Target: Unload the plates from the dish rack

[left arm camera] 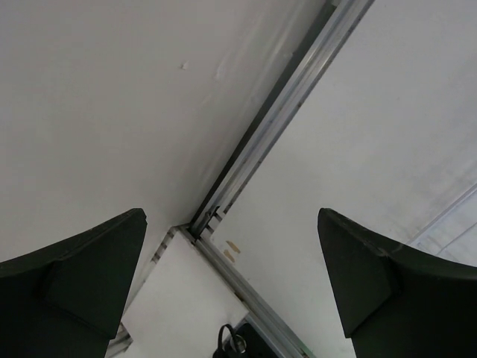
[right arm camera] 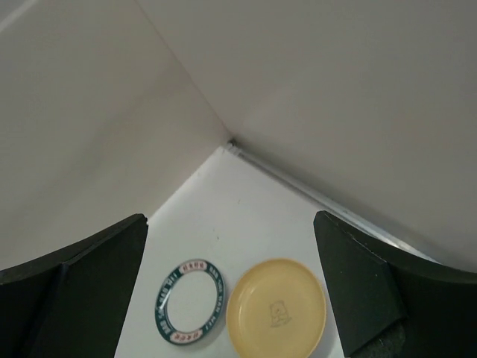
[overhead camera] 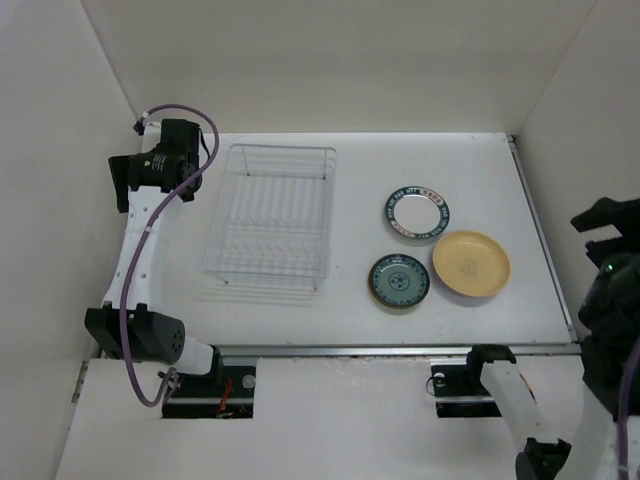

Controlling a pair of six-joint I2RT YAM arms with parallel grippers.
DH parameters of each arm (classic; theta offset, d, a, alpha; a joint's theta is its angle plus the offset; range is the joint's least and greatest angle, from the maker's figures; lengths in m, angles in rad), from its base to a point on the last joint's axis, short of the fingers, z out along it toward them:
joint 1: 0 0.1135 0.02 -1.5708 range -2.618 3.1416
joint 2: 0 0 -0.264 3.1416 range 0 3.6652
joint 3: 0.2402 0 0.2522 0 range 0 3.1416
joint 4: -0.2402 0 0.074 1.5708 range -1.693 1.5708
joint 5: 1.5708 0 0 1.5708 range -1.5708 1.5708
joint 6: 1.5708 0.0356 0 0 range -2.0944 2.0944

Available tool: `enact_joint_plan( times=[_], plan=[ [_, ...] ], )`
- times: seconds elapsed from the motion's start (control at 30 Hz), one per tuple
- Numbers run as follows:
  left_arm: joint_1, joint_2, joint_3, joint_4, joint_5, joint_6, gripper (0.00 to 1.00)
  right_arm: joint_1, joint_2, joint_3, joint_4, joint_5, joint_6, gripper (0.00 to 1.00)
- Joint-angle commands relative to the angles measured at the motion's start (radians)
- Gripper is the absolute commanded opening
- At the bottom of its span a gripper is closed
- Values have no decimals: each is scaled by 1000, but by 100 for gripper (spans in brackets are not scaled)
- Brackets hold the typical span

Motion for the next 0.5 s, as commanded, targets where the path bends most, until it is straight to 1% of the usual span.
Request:
enact_joint_plan(
  times=[0.0,0.07,0.23,0.47],
  plan=[
    [-6,-49,56,-15,5,-41,100,5,-78,27,-49,110,-8,99],
    [-6,-60,56,-15,5,-41,100,5,-130,18,-49,98,-19,99],
    [-6,-80,36,-15,26,-32,100,5,-197,-2,-49,80,-50,99],
    [-6,-100,36,-15,36,-23,100,5,-218,-2,-49,47,-59,99]
  ],
)
